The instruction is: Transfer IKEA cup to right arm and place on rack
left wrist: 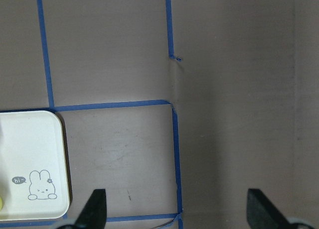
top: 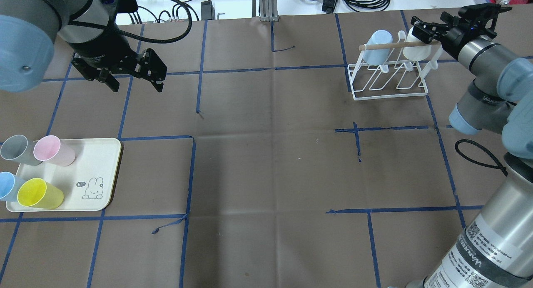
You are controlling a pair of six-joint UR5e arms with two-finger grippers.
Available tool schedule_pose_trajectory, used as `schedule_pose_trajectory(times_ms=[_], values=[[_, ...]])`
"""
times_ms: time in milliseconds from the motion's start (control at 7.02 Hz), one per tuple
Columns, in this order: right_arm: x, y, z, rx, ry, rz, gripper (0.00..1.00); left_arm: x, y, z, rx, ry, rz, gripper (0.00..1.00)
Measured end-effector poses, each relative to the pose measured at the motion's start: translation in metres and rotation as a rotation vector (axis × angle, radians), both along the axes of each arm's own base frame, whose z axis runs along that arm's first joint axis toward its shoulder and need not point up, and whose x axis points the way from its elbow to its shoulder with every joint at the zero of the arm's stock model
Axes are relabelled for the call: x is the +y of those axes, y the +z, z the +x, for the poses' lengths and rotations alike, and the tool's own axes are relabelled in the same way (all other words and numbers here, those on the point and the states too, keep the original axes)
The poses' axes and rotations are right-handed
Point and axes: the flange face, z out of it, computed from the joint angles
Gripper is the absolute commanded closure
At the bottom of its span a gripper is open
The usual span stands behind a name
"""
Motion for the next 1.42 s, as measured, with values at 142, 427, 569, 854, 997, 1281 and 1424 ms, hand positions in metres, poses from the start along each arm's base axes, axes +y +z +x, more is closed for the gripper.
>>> schedule_pose_trajectory(times_ms=[142, 427, 569, 854, 997, 1281, 1424], values=[[-0.001, 0.012, -0.001, -0.013, 0.0, 0.028, 0.0, 0.0, 0.0, 0.0, 0.0, 0.0, 0.0, 0.01], [-0.001, 0.05, 0.0, -0.047, -0.002, 0.13, 0.0, 0.0, 0.0, 0.0, 0.0, 0.0, 0.0, 0.01], [0.002, 0.073, 0.002, -0.054, -0.004, 0.193, 0.0, 0.0, 0.0, 0.0, 0.001, -0.001, 0.0, 0.01], [0.014, 0.118, 0.013, -0.041, -0.031, 0.319, 0.0, 0.0, 0.0, 0.0, 0.001, 0.0, -0.001, 0.01], [0.023, 0.137, 0.027, -0.04, -0.042, 0.406, 0.0, 0.0, 0.0, 0.0, 0.001, -0.001, -0.001, 0.01], [0.043, 0.161, 0.078, -0.013, -0.044, 0.603, 0.0, 0.0, 0.0, 0.0, 0.001, -0.001, -0.001, 0.01], [0.054, 0.168, 0.109, 0.0, -0.022, 0.719, 0.0, 0.0, 0.0, 0.0, 0.001, -0.001, -0.001, 0.01]])
